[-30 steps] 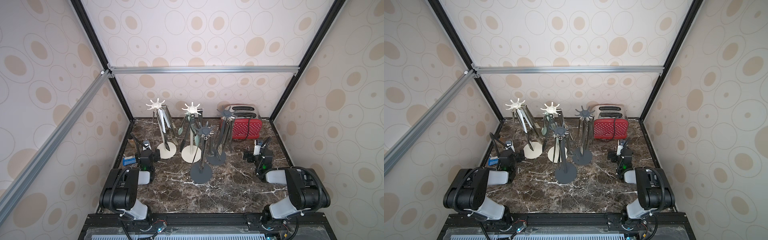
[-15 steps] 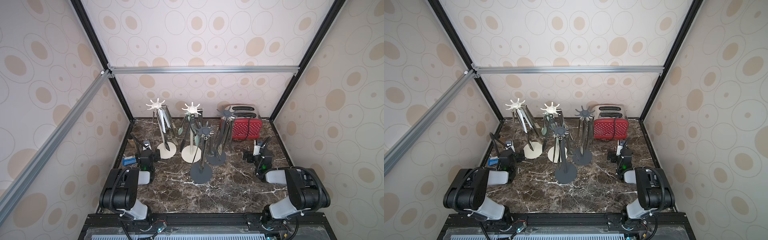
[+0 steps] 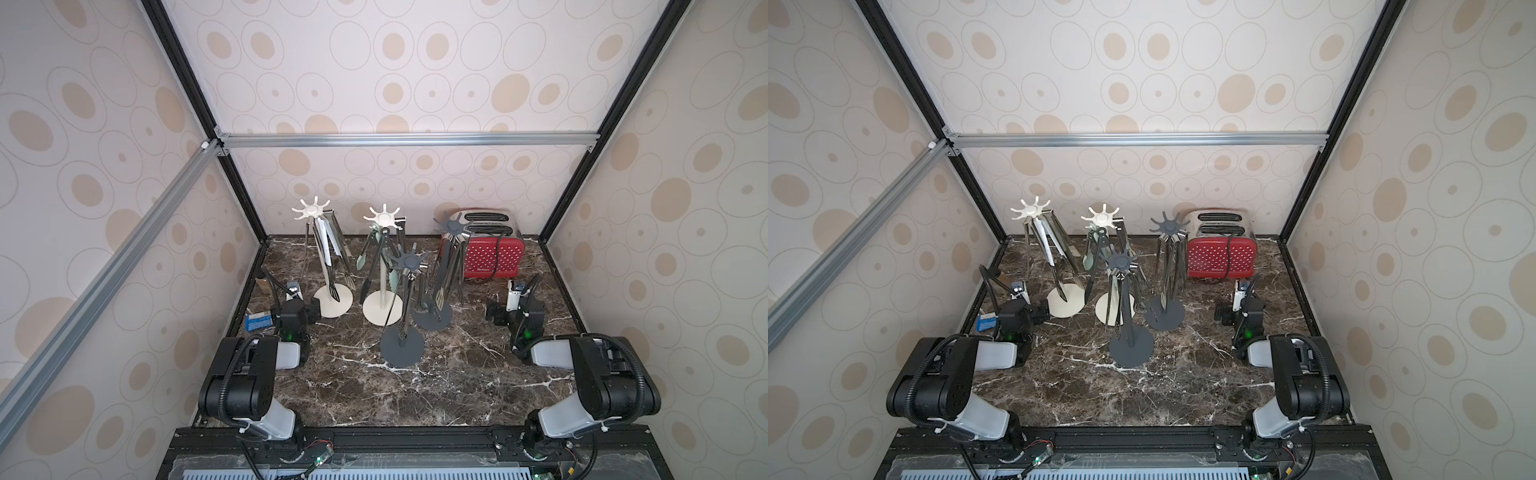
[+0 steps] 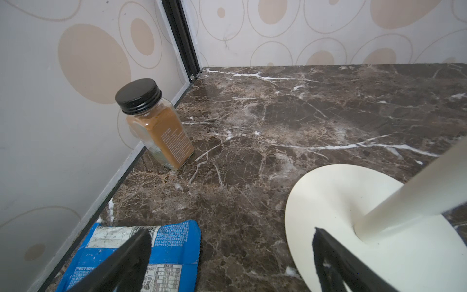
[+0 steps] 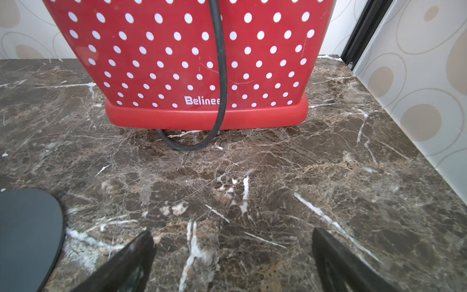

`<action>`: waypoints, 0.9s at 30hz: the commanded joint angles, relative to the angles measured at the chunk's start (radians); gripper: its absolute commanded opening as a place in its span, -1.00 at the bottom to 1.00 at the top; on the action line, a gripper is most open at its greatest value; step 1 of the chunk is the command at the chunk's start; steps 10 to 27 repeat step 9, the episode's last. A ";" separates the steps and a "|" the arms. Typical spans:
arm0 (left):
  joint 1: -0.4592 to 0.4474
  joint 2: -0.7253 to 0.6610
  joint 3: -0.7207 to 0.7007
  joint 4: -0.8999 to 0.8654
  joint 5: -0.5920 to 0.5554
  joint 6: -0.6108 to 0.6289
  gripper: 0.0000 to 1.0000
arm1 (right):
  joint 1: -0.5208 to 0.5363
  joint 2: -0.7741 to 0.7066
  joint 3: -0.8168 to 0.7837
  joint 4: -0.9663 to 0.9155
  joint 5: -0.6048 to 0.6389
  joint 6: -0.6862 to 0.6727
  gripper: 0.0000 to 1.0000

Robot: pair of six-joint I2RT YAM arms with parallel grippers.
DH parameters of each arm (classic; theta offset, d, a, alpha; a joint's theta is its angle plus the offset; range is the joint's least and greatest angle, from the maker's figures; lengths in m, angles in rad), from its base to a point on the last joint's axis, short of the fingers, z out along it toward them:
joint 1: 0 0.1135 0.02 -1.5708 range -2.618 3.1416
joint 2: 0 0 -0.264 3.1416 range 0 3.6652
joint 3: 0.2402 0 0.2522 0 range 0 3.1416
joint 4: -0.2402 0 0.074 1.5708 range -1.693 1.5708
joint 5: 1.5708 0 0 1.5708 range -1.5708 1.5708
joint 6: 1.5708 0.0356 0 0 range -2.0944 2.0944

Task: Hang food tongs on kitchen utensil racks
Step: Reset both arms

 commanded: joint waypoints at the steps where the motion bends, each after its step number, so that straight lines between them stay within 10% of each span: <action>1: 0.005 -0.007 0.022 -0.001 0.001 0.000 0.98 | 0.006 -0.001 0.002 0.008 0.006 -0.015 0.99; 27: 0.005 -0.010 0.019 0.002 0.001 0.000 0.98 | 0.006 0.000 0.001 0.008 0.006 -0.015 0.99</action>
